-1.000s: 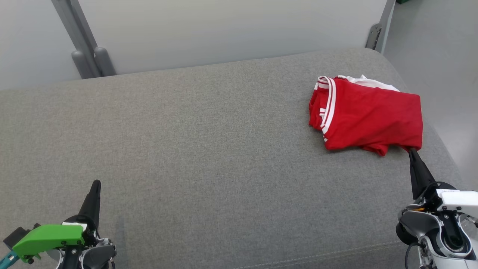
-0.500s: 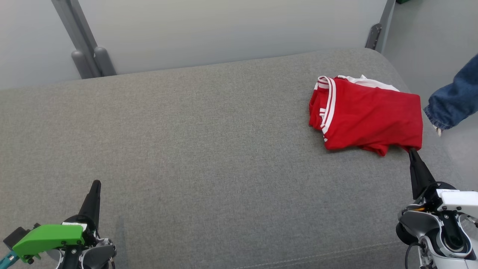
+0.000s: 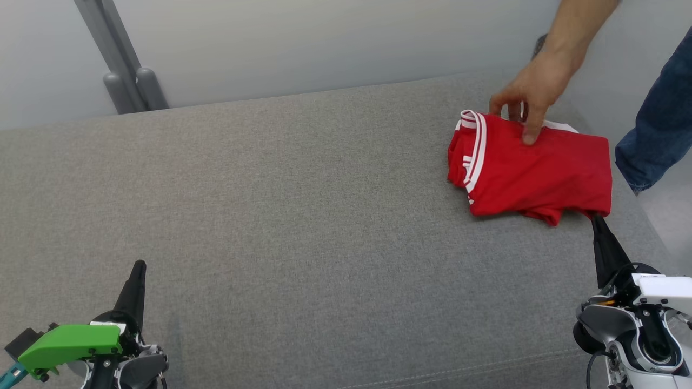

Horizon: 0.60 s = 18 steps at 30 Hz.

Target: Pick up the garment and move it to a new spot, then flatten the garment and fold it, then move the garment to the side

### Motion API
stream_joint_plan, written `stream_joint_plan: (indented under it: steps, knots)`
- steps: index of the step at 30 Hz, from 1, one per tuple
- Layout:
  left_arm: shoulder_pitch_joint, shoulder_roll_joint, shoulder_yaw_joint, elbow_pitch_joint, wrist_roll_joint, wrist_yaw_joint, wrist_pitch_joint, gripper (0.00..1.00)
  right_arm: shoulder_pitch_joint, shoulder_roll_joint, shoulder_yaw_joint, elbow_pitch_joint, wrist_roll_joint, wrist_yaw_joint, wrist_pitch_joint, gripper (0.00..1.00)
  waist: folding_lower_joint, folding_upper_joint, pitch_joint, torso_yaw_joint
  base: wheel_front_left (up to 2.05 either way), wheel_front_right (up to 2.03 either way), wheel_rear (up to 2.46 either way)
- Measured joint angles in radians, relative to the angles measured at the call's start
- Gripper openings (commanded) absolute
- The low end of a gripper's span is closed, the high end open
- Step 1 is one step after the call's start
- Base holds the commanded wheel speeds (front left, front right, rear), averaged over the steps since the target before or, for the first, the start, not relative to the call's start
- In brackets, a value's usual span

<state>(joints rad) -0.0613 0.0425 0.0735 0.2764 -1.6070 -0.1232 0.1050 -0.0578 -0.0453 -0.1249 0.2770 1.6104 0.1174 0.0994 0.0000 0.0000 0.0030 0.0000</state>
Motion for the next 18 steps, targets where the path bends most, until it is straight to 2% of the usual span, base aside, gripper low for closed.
stream_joint_plan:
  steps: [18]
  knots:
    - [0.000, 0.000, 0.000, 0.000, 0.000, 0.000, 0.000, 0.00, 0.000, 0.000, 0.000, 0.000, 0.000, 0.000, 0.000, 0.00, 0.0000, 0.0000, 0.000, 0.000, 0.00, 0.00, 0.00]
